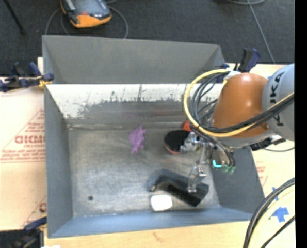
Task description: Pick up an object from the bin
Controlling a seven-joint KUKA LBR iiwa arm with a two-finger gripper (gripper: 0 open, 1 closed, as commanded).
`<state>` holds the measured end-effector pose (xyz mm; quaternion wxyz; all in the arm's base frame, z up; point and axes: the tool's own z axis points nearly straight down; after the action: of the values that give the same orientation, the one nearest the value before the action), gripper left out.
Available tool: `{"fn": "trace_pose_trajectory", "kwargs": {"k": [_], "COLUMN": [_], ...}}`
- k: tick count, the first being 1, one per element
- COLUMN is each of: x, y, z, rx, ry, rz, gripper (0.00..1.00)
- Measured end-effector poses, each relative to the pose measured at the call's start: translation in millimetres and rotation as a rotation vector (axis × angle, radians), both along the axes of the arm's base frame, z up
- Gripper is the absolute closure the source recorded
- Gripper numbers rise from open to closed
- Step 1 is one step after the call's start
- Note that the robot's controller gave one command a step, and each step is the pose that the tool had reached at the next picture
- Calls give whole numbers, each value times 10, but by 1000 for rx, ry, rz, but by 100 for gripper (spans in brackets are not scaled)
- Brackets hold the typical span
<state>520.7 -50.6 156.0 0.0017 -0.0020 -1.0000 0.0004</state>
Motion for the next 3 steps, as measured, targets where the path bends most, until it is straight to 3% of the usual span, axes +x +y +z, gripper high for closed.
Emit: {"fn": "trace_pose_trajectory", "kwargs": {"k": [1,2,3], "x": [18,-263,-417], "y": [0,-102,-138], "z": [30,14,33], "rx": [-1,1,1], "ry": [-7,-6,-4], "rz": [2,-85,-199], "gripper": [0,0,0]}}
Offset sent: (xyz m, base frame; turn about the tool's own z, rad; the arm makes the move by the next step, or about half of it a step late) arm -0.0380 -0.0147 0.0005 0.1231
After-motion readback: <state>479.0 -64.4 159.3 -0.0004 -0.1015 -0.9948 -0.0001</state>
